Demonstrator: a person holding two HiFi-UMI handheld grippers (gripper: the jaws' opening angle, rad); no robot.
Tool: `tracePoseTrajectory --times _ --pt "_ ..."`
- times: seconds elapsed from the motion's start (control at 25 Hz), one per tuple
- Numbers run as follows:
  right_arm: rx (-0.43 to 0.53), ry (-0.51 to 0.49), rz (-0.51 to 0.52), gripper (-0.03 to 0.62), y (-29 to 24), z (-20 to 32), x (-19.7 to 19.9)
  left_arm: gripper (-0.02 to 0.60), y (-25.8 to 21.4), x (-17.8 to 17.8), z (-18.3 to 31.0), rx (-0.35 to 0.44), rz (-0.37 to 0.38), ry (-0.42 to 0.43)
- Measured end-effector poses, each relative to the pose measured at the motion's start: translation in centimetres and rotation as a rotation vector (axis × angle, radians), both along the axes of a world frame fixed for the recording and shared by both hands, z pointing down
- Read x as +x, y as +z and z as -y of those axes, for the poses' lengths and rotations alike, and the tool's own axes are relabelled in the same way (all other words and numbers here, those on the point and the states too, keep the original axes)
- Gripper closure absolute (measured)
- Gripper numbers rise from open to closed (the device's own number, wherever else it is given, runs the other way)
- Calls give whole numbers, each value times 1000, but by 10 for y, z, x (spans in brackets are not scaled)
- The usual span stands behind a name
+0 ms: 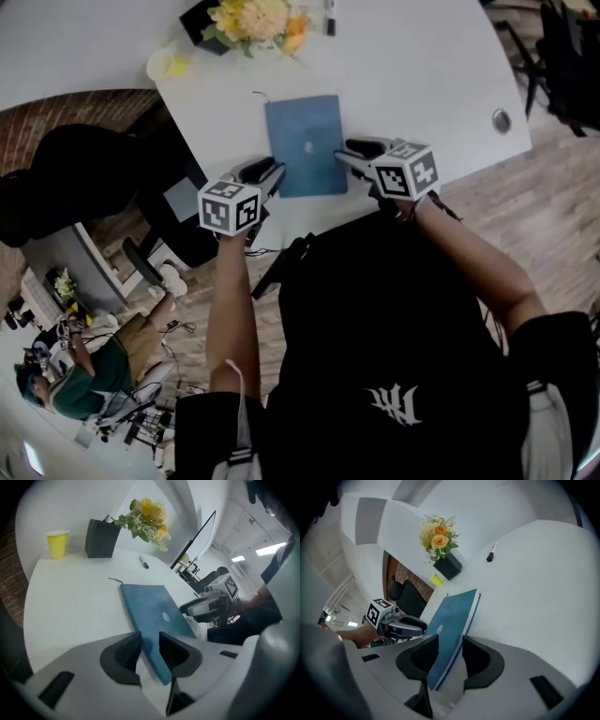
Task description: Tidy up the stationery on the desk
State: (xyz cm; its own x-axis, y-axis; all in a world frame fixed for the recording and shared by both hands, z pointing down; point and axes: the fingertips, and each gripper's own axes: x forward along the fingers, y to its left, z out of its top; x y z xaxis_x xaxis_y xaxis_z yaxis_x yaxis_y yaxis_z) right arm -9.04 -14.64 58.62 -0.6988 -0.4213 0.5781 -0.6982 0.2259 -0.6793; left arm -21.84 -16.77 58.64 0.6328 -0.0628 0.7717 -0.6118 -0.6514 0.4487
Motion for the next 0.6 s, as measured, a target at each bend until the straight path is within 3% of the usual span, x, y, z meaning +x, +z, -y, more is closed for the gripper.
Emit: tracePoseTrajectory --times 0.4,0.6 --pt "-51 23 -81 460 12 -3 -4 486 6 -4 5 -2 54 -28" --pt "-78 30 -101 507 16 -2 1 461 9 -4 4 -4 58 -34"
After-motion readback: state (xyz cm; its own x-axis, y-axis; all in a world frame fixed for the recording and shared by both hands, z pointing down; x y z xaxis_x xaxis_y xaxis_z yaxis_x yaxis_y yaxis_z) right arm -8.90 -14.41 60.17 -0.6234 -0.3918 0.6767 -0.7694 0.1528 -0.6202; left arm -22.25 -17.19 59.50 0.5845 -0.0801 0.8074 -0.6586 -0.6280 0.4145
